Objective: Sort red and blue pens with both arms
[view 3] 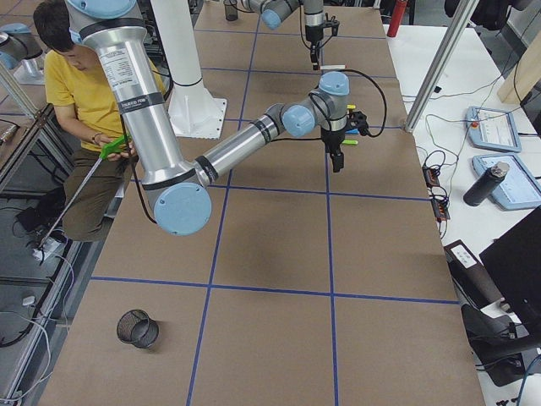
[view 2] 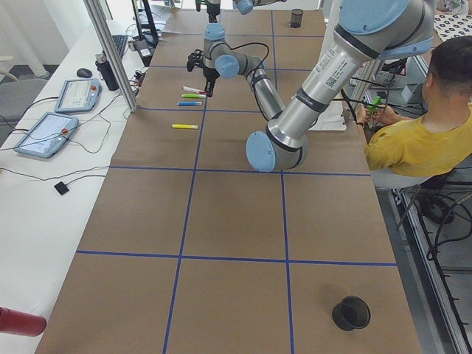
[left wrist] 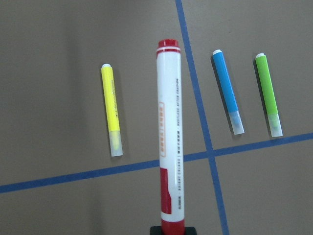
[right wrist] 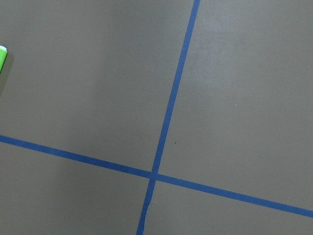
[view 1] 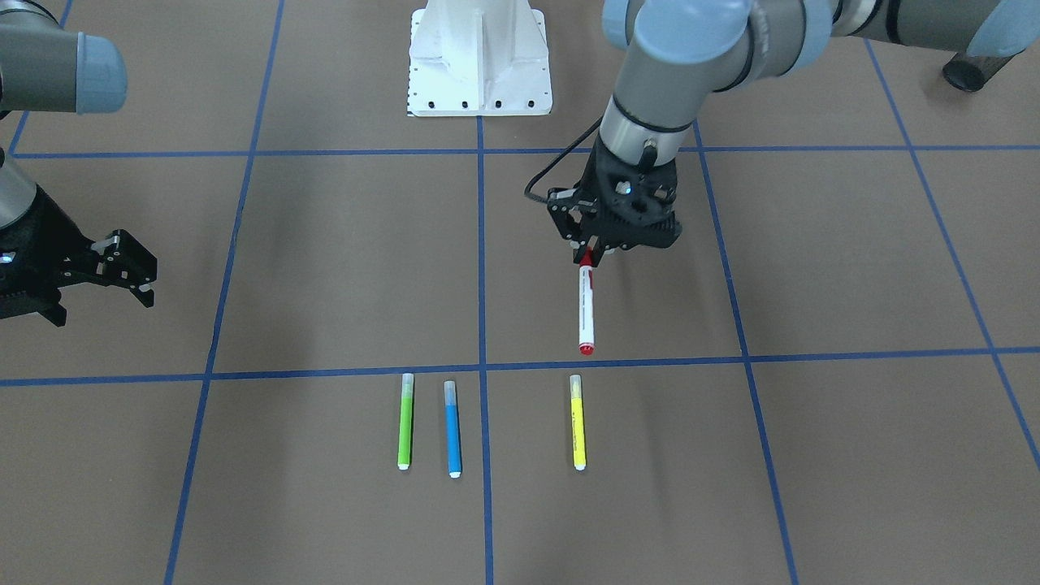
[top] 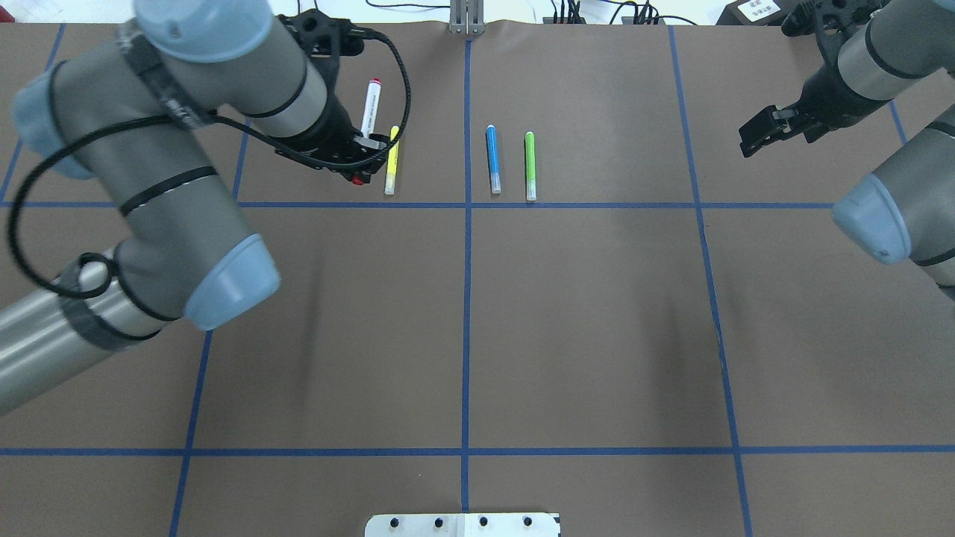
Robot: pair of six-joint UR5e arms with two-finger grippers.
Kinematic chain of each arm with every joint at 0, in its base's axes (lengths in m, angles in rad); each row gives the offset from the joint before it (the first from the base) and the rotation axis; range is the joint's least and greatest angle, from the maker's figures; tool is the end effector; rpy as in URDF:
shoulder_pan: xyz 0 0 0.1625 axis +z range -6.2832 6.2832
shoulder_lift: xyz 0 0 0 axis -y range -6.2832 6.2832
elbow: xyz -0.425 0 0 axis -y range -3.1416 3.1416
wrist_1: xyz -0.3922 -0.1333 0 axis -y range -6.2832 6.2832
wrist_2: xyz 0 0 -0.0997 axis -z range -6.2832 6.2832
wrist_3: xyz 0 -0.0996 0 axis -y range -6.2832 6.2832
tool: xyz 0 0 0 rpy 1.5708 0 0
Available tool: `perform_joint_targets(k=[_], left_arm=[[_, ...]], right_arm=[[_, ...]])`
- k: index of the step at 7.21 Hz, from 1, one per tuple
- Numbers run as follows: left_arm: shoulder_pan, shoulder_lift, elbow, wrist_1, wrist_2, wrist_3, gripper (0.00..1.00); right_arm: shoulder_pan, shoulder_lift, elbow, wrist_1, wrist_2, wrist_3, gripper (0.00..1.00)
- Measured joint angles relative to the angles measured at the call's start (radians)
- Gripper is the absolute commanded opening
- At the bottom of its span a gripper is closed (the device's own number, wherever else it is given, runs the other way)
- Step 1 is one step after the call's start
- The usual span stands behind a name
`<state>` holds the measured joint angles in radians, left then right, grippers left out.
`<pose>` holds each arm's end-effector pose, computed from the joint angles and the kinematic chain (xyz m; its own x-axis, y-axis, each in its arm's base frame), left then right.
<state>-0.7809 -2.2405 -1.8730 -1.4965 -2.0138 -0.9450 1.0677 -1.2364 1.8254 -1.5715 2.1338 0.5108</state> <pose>0.3748 -0.4990 0.1499 0.5920 0.1584 -0.7902 0.0631 0.9684 0.2413 -0.2168 -0.5602 0.3608 0.7178 -0.2257 0.6586 0.0575 0.9620 0.2670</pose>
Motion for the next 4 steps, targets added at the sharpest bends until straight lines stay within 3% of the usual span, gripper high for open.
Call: perform_joint_targets(k=[2, 4], left_arm=[[-0.047, 0.161, -0.217, 0.041, -0.004, 0.000, 0.00], [-0.129, 0.313, -0.321, 0.051, -0.014, 0.084, 0.00]], right_arm=[[0.000, 0.000, 0.000, 0.001, 0.000, 0.000, 1.00], [0.000, 0.000, 0.001, 0.000, 0.000, 0.000, 1.00]])
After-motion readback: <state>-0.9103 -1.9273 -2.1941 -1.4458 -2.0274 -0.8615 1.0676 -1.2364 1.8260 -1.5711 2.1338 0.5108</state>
